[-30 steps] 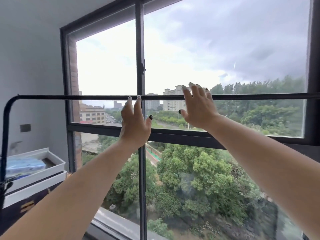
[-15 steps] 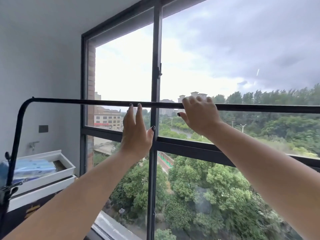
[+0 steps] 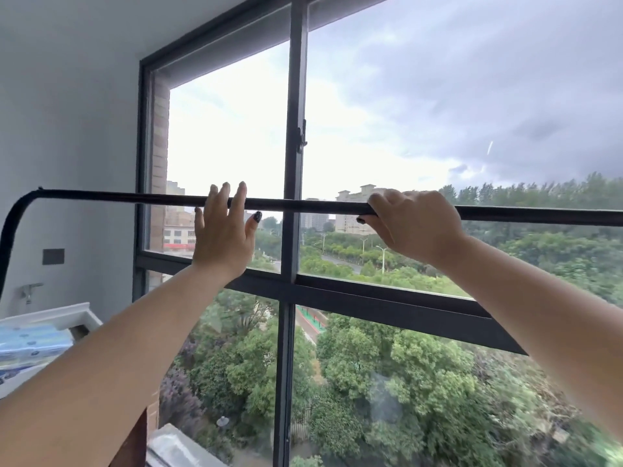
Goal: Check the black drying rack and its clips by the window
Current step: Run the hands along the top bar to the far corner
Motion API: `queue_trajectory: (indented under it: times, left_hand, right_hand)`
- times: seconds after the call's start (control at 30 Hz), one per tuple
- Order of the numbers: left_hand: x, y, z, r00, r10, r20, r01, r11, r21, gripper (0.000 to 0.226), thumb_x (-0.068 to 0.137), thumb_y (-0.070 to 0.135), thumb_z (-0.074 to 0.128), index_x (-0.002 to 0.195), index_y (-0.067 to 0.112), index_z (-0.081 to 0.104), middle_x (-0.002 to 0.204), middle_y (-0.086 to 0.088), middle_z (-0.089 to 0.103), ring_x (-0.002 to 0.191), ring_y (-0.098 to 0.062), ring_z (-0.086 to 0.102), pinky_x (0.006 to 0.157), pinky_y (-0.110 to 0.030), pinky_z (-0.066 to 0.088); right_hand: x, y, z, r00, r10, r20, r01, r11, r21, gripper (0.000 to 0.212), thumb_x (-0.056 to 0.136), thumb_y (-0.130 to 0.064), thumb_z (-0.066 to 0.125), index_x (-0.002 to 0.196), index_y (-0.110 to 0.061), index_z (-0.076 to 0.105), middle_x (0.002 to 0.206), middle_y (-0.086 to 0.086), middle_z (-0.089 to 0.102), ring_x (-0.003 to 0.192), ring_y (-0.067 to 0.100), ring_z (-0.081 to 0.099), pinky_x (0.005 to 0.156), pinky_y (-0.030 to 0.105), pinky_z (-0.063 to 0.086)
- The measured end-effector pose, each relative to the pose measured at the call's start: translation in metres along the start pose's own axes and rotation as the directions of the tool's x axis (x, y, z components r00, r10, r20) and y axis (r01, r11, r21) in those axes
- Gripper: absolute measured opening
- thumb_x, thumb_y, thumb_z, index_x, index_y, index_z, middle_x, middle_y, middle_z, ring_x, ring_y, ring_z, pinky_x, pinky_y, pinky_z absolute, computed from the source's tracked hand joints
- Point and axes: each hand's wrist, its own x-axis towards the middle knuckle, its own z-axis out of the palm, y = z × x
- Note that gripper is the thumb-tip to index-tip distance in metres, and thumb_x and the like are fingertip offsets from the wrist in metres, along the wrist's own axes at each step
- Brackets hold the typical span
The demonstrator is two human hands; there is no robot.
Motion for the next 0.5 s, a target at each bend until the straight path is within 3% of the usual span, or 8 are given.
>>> queue_trajectory:
  times: [0.07,0.13,0.23,0.4,0.5]
  left_hand:
    - [0.010,-0.003,0.006,0.998,0.056,0.006,-0.057,0.998,0.023,0.051,0.098,0.037,0.035,0.143,0.015,0.026,0.152,-0.014,0.029,0.146,-0.029,0.012,0.115,-0.059,0.013]
    - [0.023,-0.005,0.014,0.992,0.127,0.008,-0.127,0.991,0.046,0.046,0.095,0.043,0.036,0.129,0.013,0.043,0.133,-0.016,0.050,0.138,-0.033,0.032,0.113,-0.062,0.017]
    - [0.038,-0.005,0.027,0.981,0.191,-0.011,-0.189,0.976,0.107,0.051,0.091,0.053,0.031,0.109,0.011,0.053,0.100,-0.013,0.062,0.104,-0.034,0.056,0.108,-0.065,0.024]
    - [0.044,0.023,0.051,0.976,0.210,-0.061,-0.207,0.977,0.050,0.054,0.089,0.056,0.029,0.105,0.011,0.055,0.093,-0.009,0.061,0.096,-0.031,0.056,0.110,-0.061,0.022]
    - [0.048,0.048,0.066,0.976,0.206,-0.072,-0.207,0.978,-0.004,0.050,0.089,0.055,0.030,0.104,0.013,0.054,0.094,-0.007,0.059,0.097,-0.029,0.054,0.111,-0.060,0.021]
  right_hand:
    - [-0.002,0.009,0.008,1.000,-0.021,-0.006,0.021,1.000,-0.009,0.046,0.096,-0.044,0.033,0.086,-0.008,0.059,0.052,0.001,0.054,0.031,0.015,0.043,0.037,0.016,0.030]
    - [-0.005,0.017,0.019,0.999,-0.040,-0.021,0.039,0.999,-0.023,0.047,0.097,-0.044,0.033,0.086,-0.007,0.060,0.052,0.002,0.054,0.030,0.016,0.046,0.035,0.018,0.035]
    - [-0.011,0.028,0.031,0.997,-0.052,-0.054,0.049,0.997,-0.059,0.047,0.097,-0.044,0.034,0.084,-0.007,0.060,0.051,0.003,0.055,0.030,0.017,0.048,0.037,0.018,0.033]
    - [-0.027,0.061,0.035,0.996,-0.086,-0.039,0.081,0.991,-0.110,0.046,0.099,-0.044,0.033,0.089,-0.007,0.059,0.055,0.007,0.060,0.031,0.020,0.050,0.034,0.023,0.041]
    - [-0.036,0.086,0.030,0.995,-0.101,-0.027,0.097,0.989,-0.112,0.048,0.100,-0.043,0.030,0.090,-0.005,0.058,0.052,0.007,0.059,0.031,0.018,0.048,0.033,0.021,0.037]
